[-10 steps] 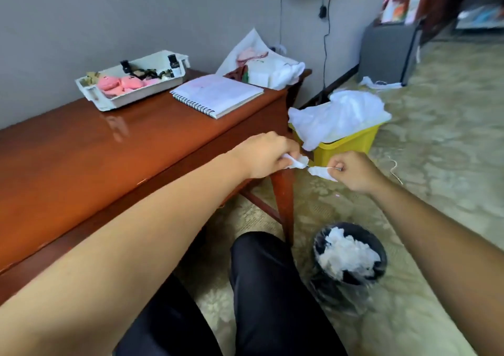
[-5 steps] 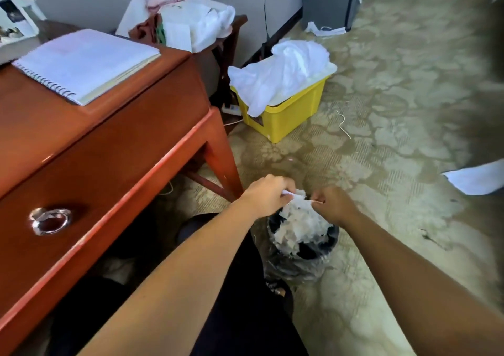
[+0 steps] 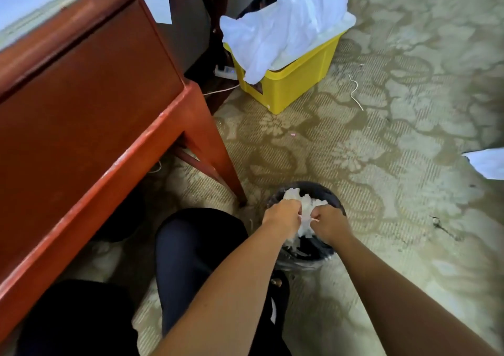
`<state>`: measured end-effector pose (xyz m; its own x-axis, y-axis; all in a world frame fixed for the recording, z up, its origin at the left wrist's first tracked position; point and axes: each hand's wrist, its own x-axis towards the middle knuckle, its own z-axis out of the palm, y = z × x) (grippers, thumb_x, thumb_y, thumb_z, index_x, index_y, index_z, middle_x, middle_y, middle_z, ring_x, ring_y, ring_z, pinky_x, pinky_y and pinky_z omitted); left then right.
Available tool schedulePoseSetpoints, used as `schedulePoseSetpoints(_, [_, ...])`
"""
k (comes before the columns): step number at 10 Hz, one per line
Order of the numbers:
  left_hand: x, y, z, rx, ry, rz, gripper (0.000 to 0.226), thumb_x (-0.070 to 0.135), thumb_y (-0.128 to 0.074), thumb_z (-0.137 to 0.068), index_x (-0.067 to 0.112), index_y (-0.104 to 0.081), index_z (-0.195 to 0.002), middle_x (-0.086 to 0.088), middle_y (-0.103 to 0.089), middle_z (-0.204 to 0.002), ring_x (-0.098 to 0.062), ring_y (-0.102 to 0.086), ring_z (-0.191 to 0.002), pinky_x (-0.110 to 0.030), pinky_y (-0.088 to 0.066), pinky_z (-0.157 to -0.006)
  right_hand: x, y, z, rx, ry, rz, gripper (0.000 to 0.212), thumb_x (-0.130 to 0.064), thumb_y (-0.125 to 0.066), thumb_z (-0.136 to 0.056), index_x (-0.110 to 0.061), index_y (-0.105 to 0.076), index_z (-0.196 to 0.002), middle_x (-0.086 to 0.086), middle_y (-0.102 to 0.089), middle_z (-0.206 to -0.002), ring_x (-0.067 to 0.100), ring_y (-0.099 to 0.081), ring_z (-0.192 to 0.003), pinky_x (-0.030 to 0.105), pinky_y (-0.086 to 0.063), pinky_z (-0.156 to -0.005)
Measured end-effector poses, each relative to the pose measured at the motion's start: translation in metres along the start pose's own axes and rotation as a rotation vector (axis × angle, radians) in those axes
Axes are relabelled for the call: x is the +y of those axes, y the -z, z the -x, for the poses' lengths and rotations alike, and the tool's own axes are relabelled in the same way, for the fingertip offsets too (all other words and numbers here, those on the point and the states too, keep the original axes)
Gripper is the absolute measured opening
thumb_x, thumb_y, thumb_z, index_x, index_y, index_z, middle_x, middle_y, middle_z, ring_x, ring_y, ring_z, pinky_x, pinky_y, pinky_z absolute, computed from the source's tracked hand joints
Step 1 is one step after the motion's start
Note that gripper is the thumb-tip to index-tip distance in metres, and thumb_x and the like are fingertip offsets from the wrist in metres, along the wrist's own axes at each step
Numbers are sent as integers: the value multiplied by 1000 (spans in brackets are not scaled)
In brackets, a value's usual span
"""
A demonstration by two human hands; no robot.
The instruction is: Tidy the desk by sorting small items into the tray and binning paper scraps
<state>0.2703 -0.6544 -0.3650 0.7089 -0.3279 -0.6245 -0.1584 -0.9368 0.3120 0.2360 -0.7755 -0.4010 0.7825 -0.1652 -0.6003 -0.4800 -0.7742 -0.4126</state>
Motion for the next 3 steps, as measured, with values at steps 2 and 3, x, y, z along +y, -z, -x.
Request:
schedulePoseSetpoints(2, [-2,-13,-12,-136,18,18,35,24,-44,-98,8,-45,-129,-14,-53,-128,-33,-54,-112,-42,-47,-87,6,1,-5,-68,-34,-8,27,-10,-49,-92,-2,-64,-112,19,-65,-109,33,-61,-102,39,-50,-86])
schedulePoseSetpoints(3, [-8,-10,-6,-177,2,44,45,26,-43,-99,8,-37,-140,-14,-47,-137,-33,-53,-114,-42,-47,-88,2,8,-6,-125,-27,8,31,-14,-48,-94,-7,-58,-122,17,-62,-116,31,-59,-104,36,-48,-87])
